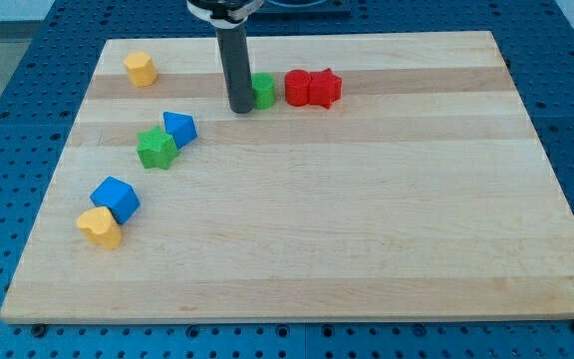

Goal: Move the green star to the right side slightly

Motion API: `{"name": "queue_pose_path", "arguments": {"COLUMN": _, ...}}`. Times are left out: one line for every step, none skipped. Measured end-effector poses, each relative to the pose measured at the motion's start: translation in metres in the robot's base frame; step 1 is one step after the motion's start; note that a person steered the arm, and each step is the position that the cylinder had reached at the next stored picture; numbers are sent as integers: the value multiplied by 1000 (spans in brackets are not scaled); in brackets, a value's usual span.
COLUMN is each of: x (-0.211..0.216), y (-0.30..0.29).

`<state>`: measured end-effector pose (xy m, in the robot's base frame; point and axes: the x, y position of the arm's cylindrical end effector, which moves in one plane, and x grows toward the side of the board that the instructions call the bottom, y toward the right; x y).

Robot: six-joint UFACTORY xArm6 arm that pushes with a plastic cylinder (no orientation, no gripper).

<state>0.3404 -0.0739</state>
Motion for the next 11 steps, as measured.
{"name": "queue_pose_path", "arguments": {"x": 0, "y": 5}}
{"name": "queue_pose_path", "arguments": {"x": 0, "y": 9}}
{"name": "queue_pose_path", "arguments": {"x": -4, "y": 0}}
{"name": "queue_pose_path", "arguments": {"x": -24, "y": -44}}
{"name": "queue_pose_path", "arguments": {"x": -17, "y": -109}}
{"name": "queue_pose_path", "arguments": {"x": 31, "y": -152}}
{"name": "queue_pose_path", "arguments": {"x": 82, "y": -151}}
{"name": "queue_pose_path", "arguments": {"x": 108, "y": -115}}
{"name": "queue_pose_path", "arguments": {"x": 108, "y": -63}}
{"name": "queue_pose_path", "arguments": {"x": 106, "y": -29}}
{"name": "queue_pose_path", "arguments": {"x": 104, "y": -27}}
